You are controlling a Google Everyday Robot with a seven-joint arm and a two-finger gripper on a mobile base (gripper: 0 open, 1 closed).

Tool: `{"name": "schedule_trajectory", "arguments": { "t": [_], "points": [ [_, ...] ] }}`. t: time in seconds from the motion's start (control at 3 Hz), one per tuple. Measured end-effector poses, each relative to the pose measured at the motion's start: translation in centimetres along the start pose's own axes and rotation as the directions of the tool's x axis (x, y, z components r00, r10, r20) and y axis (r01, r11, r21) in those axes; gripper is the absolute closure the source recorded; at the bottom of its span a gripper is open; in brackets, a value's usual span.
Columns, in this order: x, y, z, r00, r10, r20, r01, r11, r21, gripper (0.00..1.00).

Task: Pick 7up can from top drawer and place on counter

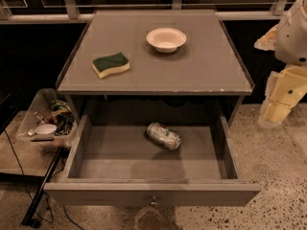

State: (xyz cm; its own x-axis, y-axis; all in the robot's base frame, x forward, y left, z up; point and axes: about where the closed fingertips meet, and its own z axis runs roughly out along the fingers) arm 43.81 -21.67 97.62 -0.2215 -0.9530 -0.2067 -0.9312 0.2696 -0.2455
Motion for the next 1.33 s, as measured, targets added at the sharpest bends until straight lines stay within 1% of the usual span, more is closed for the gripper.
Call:
{"name": "schedule_trajectory", "arguments": {
  "t": [0.33,0.67,1.0,1.33],
  "points": [
    [-0.1,0.0,0.0,1.0,-0.003,0.001,0.003,1.0,0.005,0.0],
    [-0.3,0.3,0.7,0.998,0.012,0.058,-0.011,0.9998,-0.016,0.0],
    [-0.8,1.0,2.6,0.985,0.035,0.171,-0.027,0.9986,-0.046,0.0],
    [-1.8,2.0,4.5,0.946,0.055,0.319,-0.044,0.9982,-0.041,0.0]
  ]
}}
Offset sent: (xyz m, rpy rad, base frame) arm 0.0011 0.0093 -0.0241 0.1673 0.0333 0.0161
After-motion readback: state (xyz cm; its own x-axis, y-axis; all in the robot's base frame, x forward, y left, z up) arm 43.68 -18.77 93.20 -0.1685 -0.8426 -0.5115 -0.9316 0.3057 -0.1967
